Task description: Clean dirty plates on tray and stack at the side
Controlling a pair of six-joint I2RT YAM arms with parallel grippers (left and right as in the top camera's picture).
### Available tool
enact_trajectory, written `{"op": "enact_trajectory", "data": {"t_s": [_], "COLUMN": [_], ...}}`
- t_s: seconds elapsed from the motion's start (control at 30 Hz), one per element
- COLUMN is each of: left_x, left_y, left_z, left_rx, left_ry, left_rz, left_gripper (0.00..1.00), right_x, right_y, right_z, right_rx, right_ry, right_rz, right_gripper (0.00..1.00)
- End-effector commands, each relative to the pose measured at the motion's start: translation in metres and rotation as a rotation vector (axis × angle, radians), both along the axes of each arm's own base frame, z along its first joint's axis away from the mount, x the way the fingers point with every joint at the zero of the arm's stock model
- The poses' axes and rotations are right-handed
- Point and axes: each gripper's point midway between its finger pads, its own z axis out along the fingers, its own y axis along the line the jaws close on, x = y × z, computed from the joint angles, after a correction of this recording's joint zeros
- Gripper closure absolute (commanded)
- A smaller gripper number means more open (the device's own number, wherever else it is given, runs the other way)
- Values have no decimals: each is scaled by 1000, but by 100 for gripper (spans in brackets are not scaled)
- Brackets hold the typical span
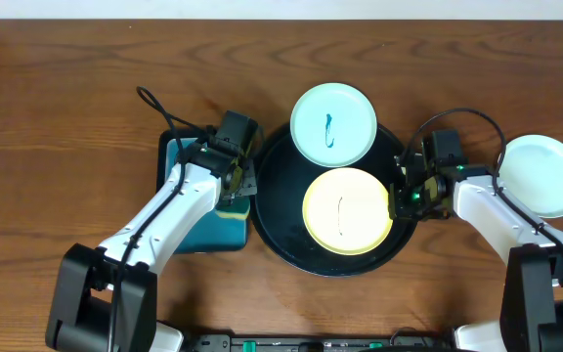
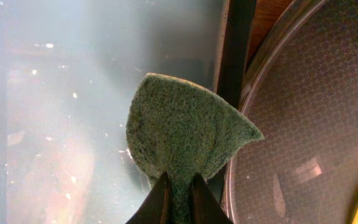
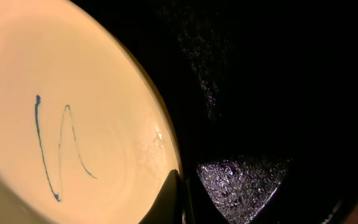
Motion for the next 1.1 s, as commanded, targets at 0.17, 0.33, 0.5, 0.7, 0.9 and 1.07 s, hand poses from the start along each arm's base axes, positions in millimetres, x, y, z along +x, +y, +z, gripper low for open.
{"op": "enact_trajectory", "data": {"t_s": [0.17,0.33,0.5,0.7,0.9,1.07], "left_x": [-4,-4,-4,-4,-4,-4], "left_y": [1,1,1,1,1,1], "left_z": [-4,-4,-4,-4,-4,-4], "left_rx": [8,8,7,8,7,8], "left_ry": [15,15,14,15,15,15], "left_rz": [-18,-18,-18,-18,-17,-18], "left_gripper": [93,92,92,93,92,93], "right_x": [-5,-4,-4,-4,-7,-5], "right_y": [6,6,7,13,23,22], "right_z": [0,0,0,2,5,5], "right_rx": [21,24,26,44,101,100], "right_ry": [13,16,14,14,27,32], "right_rz": [-37,-53,-52,-39,-30,-68], "right_gripper": [99,99,99,81,99,99]}}
